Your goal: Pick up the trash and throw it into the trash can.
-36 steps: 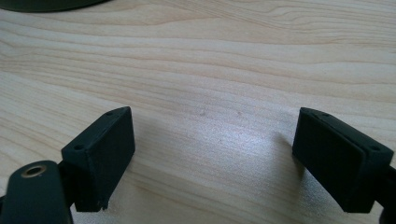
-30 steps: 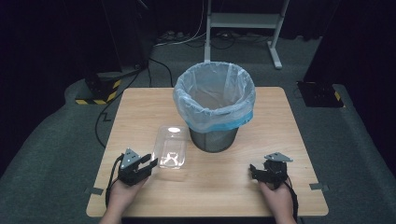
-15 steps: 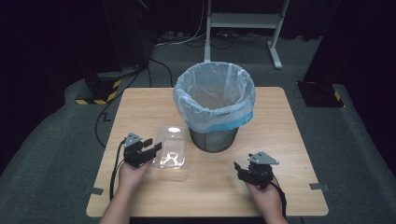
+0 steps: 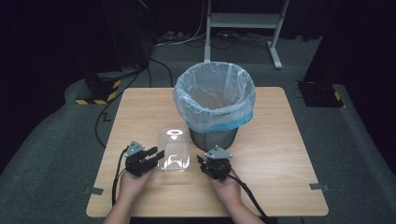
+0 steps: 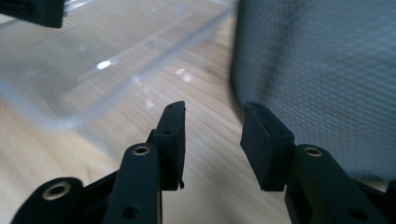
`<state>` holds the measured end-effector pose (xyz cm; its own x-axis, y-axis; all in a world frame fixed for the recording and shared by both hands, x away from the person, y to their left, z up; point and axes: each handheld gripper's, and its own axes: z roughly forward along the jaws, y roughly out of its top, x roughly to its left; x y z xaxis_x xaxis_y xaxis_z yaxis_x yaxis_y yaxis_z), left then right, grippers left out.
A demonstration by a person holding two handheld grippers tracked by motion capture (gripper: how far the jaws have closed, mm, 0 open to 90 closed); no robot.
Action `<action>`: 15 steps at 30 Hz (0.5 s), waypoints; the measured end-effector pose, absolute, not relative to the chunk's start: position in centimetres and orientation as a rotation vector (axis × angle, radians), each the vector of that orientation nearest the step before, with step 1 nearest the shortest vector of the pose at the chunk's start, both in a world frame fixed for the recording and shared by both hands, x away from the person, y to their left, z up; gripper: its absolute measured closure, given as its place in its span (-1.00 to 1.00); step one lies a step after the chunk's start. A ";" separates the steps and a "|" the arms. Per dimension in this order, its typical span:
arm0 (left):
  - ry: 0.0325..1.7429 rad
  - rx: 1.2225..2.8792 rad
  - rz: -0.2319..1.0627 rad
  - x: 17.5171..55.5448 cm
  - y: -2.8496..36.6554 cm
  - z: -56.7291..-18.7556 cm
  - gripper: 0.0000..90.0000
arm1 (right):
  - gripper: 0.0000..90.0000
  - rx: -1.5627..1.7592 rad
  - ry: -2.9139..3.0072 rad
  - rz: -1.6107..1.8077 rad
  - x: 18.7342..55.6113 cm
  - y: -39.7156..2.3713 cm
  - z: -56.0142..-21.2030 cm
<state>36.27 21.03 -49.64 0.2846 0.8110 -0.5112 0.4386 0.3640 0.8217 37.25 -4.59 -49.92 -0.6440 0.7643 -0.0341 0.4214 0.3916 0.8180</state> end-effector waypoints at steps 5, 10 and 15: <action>1.334 1.277 0.409 35.5 20.9 -49.6 0.21 | 0.41 0.973 2.296 1.138 37.6 -1.6 -50.6; 1.313 1.291 0.378 32.5 20.6 -49.7 0.24 | 0.38 0.954 2.303 1.193 35.1 -2.5 -49.7; 1.245 1.329 0.350 29.6 17.7 -49.9 0.24 | 0.36 0.953 2.256 1.221 32.4 -5.5 -49.4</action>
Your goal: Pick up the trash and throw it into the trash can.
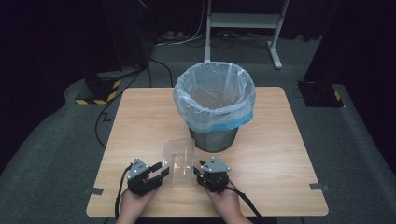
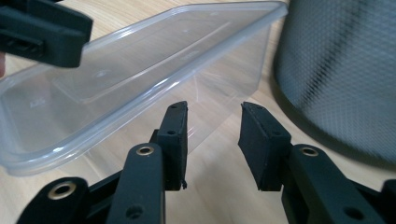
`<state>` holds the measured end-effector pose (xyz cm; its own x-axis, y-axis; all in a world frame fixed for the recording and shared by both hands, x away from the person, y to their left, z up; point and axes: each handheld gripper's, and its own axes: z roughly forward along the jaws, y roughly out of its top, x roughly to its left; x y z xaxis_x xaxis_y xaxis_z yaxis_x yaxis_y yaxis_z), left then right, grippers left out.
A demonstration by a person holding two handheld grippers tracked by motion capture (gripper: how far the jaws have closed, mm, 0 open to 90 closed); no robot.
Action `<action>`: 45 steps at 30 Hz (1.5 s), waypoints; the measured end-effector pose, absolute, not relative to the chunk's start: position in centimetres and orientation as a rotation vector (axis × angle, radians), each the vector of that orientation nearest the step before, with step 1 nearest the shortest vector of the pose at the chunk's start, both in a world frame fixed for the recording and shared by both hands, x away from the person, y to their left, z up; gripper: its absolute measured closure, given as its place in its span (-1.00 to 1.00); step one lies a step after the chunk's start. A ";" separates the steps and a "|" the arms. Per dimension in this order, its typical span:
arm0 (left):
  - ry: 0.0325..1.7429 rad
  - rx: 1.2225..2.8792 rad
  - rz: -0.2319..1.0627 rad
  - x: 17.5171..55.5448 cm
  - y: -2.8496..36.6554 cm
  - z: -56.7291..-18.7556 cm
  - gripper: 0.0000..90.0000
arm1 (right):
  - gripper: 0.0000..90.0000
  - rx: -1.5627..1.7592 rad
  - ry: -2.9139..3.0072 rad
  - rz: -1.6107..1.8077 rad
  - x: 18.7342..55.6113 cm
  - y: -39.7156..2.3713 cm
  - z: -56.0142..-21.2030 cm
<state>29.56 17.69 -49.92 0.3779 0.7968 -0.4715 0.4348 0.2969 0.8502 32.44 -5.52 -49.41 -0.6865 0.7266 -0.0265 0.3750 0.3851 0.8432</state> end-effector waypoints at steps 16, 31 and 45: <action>1.228 1.321 0.369 30.6 15.1 -49.3 0.11 | 0.17 1.089 2.171 1.194 32.4 -11.9 -49.1; 1.303 1.310 0.219 32.5 13.7 -50.2 -0.24 | -0.24 1.220 2.280 1.375 34.2 -9.1 -49.3; 1.299 1.316 0.177 32.5 13.6 -49.8 -0.11 | -0.14 1.255 2.327 1.438 34.5 -9.0 -49.6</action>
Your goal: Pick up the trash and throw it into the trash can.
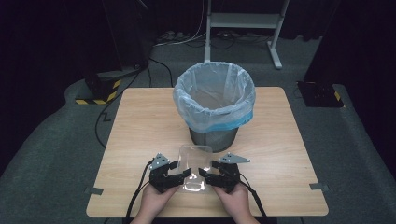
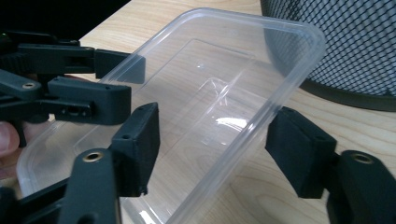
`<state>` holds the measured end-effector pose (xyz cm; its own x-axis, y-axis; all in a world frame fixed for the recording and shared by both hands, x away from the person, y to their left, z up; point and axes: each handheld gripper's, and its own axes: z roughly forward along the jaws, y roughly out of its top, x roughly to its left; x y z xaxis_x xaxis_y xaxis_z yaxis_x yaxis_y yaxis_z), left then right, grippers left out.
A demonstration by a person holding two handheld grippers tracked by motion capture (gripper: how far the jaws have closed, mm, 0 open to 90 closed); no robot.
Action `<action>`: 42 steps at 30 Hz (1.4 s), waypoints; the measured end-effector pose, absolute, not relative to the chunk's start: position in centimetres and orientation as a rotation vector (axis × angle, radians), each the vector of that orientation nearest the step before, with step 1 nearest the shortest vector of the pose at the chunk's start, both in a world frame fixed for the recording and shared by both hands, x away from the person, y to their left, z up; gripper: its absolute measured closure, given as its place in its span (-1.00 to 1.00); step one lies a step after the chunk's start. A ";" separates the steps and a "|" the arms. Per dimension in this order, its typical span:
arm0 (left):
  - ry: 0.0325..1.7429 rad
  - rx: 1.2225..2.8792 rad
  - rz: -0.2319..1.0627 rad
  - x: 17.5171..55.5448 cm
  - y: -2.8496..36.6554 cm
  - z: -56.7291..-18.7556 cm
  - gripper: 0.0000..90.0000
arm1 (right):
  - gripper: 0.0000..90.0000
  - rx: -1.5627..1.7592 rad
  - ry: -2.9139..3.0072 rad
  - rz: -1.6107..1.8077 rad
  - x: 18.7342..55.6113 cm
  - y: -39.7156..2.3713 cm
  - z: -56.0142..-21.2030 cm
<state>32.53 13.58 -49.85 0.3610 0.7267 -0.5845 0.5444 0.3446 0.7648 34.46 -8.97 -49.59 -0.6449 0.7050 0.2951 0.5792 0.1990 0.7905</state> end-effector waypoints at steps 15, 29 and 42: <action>1.192 1.284 0.275 31.1 14.4 -48.0 0.49 | 0.46 1.127 2.168 1.457 32.8 -9.9 -47.1; 1.080 1.231 0.397 29.3 14.0 -47.0 0.80 | 0.72 1.030 2.074 1.442 31.7 -10.2 -46.3; 0.963 1.124 0.485 27.1 13.6 -43.9 0.81 | 0.74 0.918 1.986 1.514 29.7 -10.5 -43.0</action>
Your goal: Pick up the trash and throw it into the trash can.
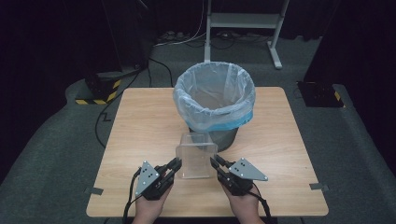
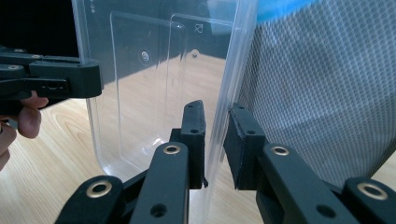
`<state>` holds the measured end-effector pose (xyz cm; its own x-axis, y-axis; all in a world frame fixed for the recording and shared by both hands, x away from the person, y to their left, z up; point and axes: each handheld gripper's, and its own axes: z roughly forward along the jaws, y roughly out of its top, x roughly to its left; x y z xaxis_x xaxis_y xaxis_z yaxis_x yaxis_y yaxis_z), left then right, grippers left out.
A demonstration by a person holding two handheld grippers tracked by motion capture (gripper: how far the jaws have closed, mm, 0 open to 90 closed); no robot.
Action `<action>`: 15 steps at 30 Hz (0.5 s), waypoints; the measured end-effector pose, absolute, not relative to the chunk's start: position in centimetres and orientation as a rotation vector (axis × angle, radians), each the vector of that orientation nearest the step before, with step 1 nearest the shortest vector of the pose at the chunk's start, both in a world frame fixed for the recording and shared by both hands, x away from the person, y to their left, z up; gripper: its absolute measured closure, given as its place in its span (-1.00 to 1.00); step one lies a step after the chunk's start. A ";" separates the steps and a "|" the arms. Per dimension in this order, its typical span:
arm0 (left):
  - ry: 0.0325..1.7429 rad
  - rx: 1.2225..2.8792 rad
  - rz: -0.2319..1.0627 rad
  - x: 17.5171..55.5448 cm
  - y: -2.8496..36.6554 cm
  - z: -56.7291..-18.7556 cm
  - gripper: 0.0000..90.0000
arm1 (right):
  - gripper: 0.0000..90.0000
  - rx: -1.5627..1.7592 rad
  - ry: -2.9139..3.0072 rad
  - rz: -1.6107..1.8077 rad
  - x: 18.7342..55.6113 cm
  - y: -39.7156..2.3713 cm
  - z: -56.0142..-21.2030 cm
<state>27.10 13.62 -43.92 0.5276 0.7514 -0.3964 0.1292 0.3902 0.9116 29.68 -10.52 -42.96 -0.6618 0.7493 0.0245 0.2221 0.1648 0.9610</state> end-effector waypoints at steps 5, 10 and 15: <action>0.918 1.118 0.518 26.6 13.6 -42.5 0.82 | 0.73 0.883 1.963 1.527 29.3 -10.6 -41.4; 0.884 1.088 0.529 26.2 13.6 -41.1 0.82 | 0.74 0.842 1.922 1.553 28.8 -10.7 -40.0; 0.843 1.064 0.556 25.8 13.4 -39.3 0.82 | 0.74 0.797 1.877 1.578 28.5 -10.9 -38.3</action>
